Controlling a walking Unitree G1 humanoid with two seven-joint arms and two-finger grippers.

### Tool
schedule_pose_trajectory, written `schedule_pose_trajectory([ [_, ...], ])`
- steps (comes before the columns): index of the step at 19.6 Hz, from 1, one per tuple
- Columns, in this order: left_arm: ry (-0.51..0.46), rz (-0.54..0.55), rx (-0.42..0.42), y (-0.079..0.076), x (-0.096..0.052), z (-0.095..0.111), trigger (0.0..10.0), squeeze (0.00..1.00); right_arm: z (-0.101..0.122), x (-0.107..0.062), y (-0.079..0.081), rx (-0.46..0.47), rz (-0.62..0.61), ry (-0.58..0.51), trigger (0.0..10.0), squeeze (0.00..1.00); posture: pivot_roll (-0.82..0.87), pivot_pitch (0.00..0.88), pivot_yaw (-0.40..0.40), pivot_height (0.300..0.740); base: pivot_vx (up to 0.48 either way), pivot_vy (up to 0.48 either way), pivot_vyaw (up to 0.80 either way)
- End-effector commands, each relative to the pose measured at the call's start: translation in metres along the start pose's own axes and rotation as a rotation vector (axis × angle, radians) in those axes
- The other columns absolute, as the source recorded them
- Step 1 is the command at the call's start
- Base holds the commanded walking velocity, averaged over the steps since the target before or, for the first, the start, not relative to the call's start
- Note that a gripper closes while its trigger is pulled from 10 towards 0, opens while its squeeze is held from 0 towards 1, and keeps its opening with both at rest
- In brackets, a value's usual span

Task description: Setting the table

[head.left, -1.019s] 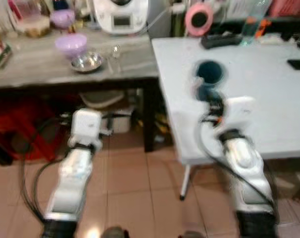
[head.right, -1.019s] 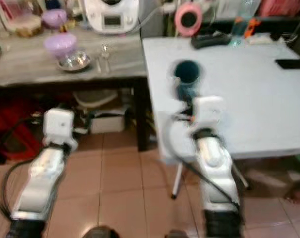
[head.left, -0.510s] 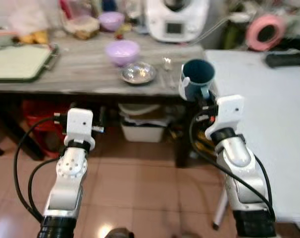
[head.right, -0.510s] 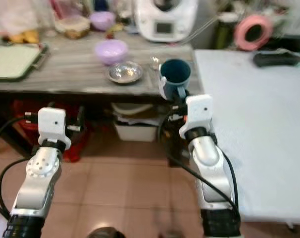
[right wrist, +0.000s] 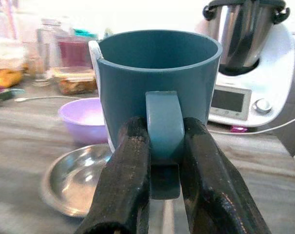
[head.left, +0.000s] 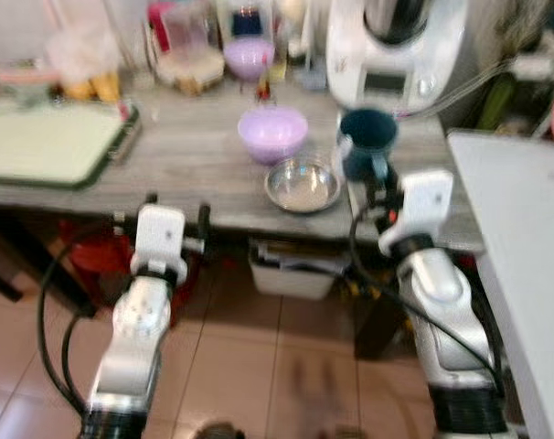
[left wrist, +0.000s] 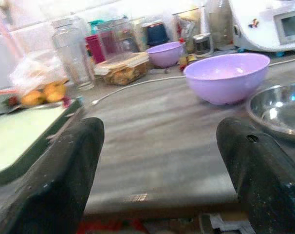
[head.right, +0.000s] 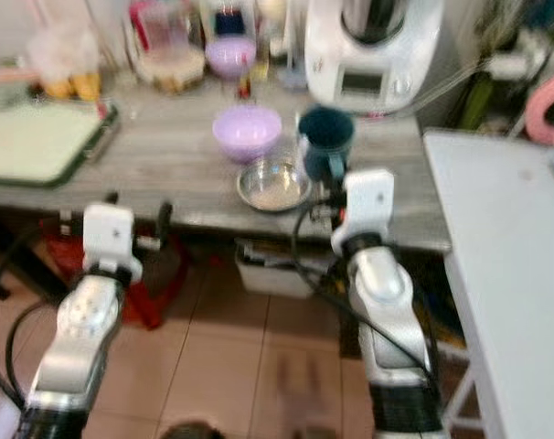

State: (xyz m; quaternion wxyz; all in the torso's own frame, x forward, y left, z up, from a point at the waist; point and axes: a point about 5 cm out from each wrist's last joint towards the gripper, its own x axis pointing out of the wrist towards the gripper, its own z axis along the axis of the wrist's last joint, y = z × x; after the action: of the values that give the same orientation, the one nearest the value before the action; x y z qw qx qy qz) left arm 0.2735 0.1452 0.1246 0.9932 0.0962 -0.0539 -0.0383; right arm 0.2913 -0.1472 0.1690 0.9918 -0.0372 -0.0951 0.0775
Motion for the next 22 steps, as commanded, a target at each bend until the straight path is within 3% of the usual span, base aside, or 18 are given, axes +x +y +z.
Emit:
schedule_pose_trajectory([
  [1, -0.027, -0.030, -0.007, -0.006, 0.001, 0.006, 10.0, 0.00, 0.003, 0.003, -0.011, -0.024, -0.043, -0.011, 10.0, 0.00, 0.01, 0.010, 0.025, 0.740, 0.442, 0.000, 0.00],
  [5, -0.036, -0.031, -0.044, -0.006, -0.002, 0.008, 10.0, 0.00, 0.001, 0.011, -0.032, -0.095, -0.171, 0.014, 10.0, 0.00, 0.02, 0.014, 0.020, 0.740, 0.424, -0.069, 0.00],
  [8, -0.035, -0.025, -0.052, -0.003, -0.003, 0.008, 10.0, 0.00, 0.001, 0.017, -0.041, -0.096, -0.191, 0.029, 10.0, 0.00, 0.03, 0.021, 0.021, 0.740, 0.000, 0.000, 0.00],
  [10, -0.021, -0.002, -0.045, 0.005, -0.007, 0.007, 10.0, 0.00, 0.005, 0.033, -0.049, -0.091, -0.138, 0.024, 10.0, 0.00, 0.04, 0.050, 0.025, 0.740, 0.000, 0.000, 0.00],
  [14, 0.081, 0.090, -0.034, 0.025, -0.028, -0.004, 10.0, 0.00, 0.003, 0.061, -0.058, -0.074, -0.033, 0.056, 10.0, 0.00, 0.11, 0.120, 0.039, 0.740, 0.000, 0.000, 0.00],
  [22, 0.132, 0.087, 0.031, 0.043, -0.056, 0.004, 10.0, 0.00, 0.007, 0.088, -0.050, 0.013, 0.057, 0.020, 10.0, 0.00, 0.21, 0.198, 0.079, 0.740, 0.000, 0.000, 0.00],
])
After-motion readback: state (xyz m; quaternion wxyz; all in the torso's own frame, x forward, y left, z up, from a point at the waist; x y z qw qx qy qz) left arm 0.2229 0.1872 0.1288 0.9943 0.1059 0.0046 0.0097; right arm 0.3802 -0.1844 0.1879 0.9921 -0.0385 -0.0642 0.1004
